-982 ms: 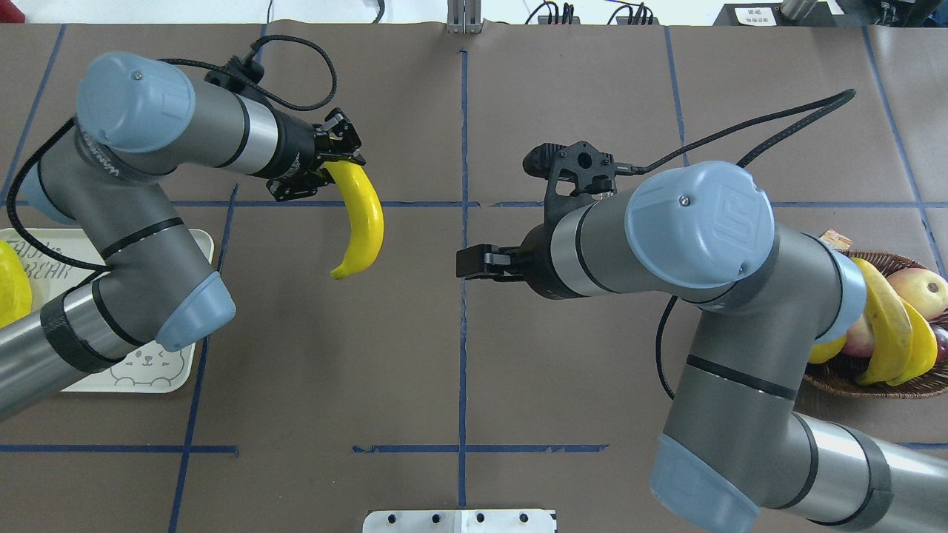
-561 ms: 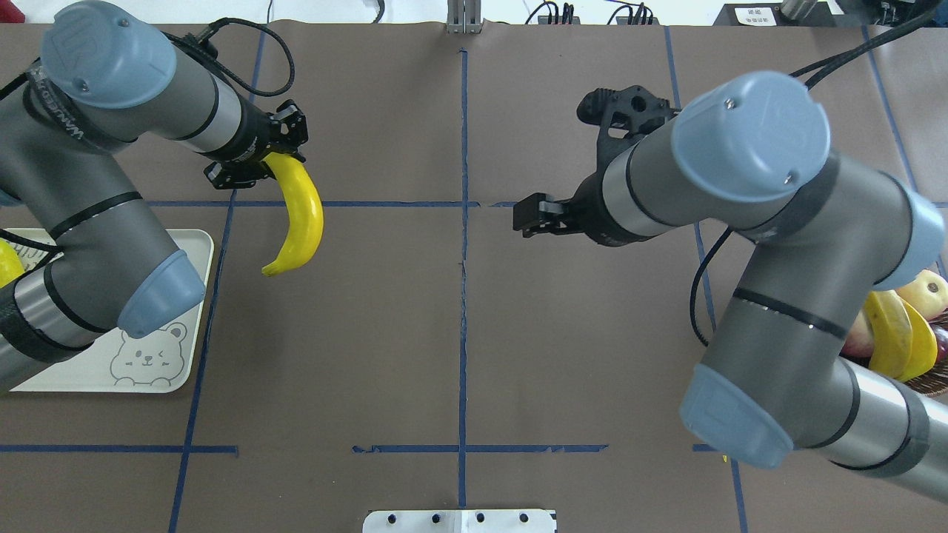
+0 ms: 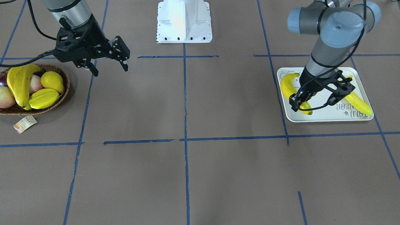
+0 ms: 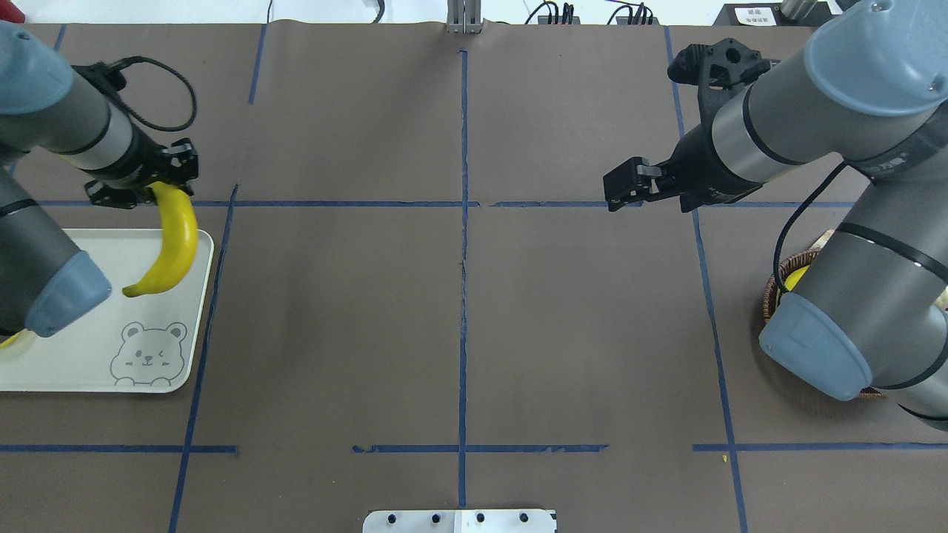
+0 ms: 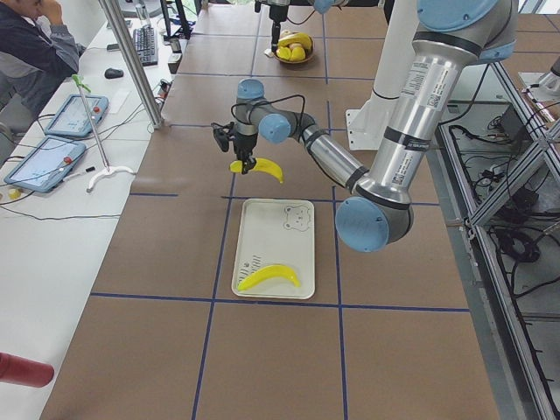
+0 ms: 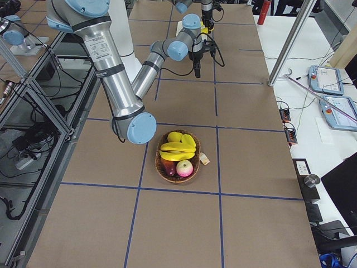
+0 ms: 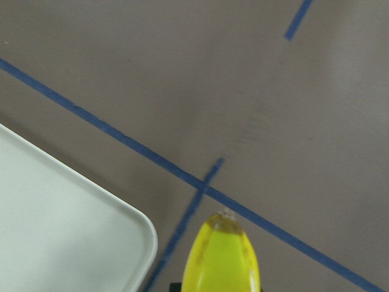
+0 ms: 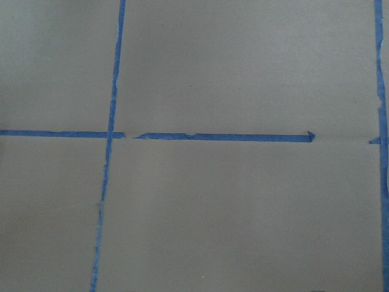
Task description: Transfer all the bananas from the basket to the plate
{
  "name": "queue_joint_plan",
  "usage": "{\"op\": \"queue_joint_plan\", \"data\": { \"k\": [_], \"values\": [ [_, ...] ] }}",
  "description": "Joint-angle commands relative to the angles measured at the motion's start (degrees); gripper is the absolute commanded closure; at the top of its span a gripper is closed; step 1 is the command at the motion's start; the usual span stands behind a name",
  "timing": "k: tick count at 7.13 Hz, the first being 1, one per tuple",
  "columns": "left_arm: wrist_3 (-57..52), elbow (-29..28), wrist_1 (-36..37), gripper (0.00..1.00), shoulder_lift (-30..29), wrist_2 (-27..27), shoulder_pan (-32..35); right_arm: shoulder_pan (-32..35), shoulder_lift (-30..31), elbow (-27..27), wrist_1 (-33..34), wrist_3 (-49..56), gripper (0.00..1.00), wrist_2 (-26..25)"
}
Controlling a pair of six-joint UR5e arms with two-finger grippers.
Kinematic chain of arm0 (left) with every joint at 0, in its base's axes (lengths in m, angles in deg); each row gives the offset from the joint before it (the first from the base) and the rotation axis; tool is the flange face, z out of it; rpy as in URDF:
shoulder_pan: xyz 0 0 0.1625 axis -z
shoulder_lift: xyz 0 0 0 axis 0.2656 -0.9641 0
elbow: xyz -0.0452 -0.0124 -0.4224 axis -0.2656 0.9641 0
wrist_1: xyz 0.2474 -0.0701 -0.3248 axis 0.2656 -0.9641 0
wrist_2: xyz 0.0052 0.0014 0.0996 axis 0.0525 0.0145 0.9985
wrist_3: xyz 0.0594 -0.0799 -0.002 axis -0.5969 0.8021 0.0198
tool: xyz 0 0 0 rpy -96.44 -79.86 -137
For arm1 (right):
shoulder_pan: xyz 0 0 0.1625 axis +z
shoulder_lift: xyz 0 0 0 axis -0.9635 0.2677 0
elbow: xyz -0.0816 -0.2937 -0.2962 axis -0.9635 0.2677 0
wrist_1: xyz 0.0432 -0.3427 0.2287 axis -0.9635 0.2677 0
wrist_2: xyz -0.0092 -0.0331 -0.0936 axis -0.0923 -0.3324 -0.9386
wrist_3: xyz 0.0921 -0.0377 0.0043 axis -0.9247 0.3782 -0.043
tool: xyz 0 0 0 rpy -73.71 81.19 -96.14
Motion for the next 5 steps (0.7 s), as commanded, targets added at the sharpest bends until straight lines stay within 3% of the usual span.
{"op": "queue_joint_plan", "data": {
  "k": [1,2,5],
  "values": [
    [-2.2,0.1,-3.6,1.0,8.2,-1.8,2.7,0.5,1.1,-0.4,-0.2,1.1,0.01,0.4],
    [-1.6,-0.8,-8.3,1.0,11.9,-1.6,3.1,0.5,1.1,-0.4,-0.2,1.1,0.01,0.2],
    [8.4,-7.7,-21.7,1.0,15.6,-1.7,4.7,0.4,1.0,-0.4,-0.2,1.0,0.01,0.1]
  ]
}}
